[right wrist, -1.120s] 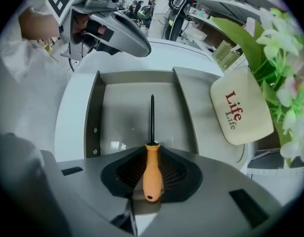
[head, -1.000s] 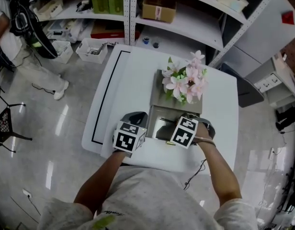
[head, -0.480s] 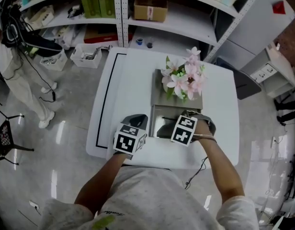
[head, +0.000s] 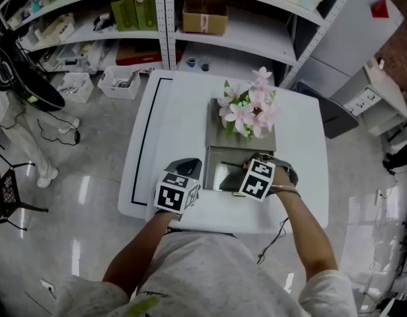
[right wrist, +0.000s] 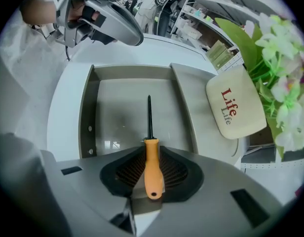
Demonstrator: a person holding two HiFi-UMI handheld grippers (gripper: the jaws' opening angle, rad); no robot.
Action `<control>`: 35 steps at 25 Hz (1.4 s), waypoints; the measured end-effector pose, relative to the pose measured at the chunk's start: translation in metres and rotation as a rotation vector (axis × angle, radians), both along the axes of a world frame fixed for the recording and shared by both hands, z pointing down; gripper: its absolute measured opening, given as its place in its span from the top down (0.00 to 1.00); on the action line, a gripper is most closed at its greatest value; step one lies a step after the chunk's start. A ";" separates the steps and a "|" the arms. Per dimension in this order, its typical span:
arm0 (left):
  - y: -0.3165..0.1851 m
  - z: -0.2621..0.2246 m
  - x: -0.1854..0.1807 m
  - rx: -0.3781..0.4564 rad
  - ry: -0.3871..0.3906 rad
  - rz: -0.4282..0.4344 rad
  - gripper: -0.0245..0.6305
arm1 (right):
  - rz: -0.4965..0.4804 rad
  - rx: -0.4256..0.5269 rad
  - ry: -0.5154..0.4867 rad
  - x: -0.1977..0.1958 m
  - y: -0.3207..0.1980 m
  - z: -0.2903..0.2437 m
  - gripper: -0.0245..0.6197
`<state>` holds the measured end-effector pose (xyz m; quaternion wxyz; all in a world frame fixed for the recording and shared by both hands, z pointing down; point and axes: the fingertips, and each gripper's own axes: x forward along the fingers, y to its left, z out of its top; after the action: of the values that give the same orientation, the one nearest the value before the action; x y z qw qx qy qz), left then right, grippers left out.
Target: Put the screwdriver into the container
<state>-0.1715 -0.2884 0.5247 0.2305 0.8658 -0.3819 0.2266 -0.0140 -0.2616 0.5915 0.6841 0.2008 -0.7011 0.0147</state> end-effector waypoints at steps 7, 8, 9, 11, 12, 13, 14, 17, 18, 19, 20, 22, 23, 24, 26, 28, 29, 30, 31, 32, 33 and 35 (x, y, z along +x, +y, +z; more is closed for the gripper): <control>-0.011 -0.015 0.003 0.035 -0.013 -0.042 0.96 | 0.078 0.035 -0.162 0.005 0.002 -0.021 0.84; -0.013 -0.018 0.004 0.043 -0.014 -0.046 0.96 | 0.095 0.039 -0.194 0.006 0.002 -0.024 0.85; -0.015 -0.022 0.006 0.050 -0.013 -0.051 0.96 | 0.115 0.043 -0.227 0.007 0.001 -0.028 0.85; -0.020 -0.029 0.011 0.064 -0.010 -0.060 0.96 | 0.155 0.058 -0.291 0.012 0.000 -0.038 0.86; -0.023 -0.033 0.014 0.071 -0.011 -0.063 0.96 | 0.173 0.072 -0.319 0.015 -0.002 -0.043 0.87; -0.025 -0.036 0.017 0.078 -0.012 -0.065 0.96 | 0.189 0.087 -0.343 0.019 -0.003 -0.049 0.88; -0.028 -0.040 0.020 0.085 -0.013 -0.066 0.96 | 0.206 0.102 -0.365 0.024 -0.004 -0.054 0.88; -0.034 -0.050 0.029 0.110 -0.011 -0.071 0.96 | 0.264 0.141 -0.450 0.036 -0.009 -0.067 0.89; -0.036 -0.054 0.031 0.118 -0.011 -0.073 0.96 | 0.285 0.153 -0.481 0.040 -0.010 -0.072 0.90; -0.037 -0.057 0.034 0.125 -0.012 -0.075 0.96 | 0.305 0.168 -0.512 0.044 -0.011 -0.079 0.90; -0.039 -0.060 0.035 0.131 -0.013 -0.077 0.96 | 0.324 0.187 -0.542 0.047 -0.011 -0.086 0.90; -0.041 -0.066 0.040 0.142 -0.016 -0.079 0.96 | 0.360 0.228 -0.605 0.053 -0.013 -0.103 0.91; -0.042 -0.069 0.042 0.147 -0.017 -0.080 0.96 | 0.379 0.249 -0.638 0.056 -0.014 -0.111 0.91; -0.043 -0.071 0.045 0.153 -0.018 -0.081 0.96 | 0.397 0.270 -0.672 0.059 -0.015 -0.119 0.92; -0.045 -0.076 0.049 0.167 -0.019 -0.083 0.96 | 0.434 0.310 -0.748 0.064 -0.018 -0.135 0.93; -0.047 -0.081 0.053 0.184 -0.017 -0.083 0.96 | 0.474 0.346 -0.825 0.068 -0.021 -0.151 0.95; -0.048 -0.084 0.056 0.194 -0.016 -0.082 0.96 | 0.498 0.362 -0.863 0.071 -0.022 -0.158 0.95; -0.048 -0.086 0.058 0.202 -0.014 -0.081 0.96 | 0.522 0.377 -0.899 0.074 -0.023 -0.164 0.95; -0.049 -0.088 0.059 0.209 -0.013 -0.080 0.96 | 0.546 0.391 -0.933 0.077 -0.023 -0.170 0.95; -0.050 -0.089 0.061 0.215 -0.012 -0.080 0.96 | 0.566 0.406 -0.961 0.079 -0.024 -0.175 0.95; -0.050 -0.090 0.062 0.218 -0.011 -0.081 0.96 | 0.581 0.419 -0.984 0.082 -0.025 -0.179 0.95; -0.051 -0.091 0.064 0.224 -0.007 -0.088 0.96 | 0.601 0.438 -1.019 0.085 -0.025 -0.184 0.95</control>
<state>-0.1080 -0.3394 0.4334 0.1408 0.8676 -0.4434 0.1753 0.0708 -0.2866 0.4070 0.1732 0.4921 -0.8387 0.1561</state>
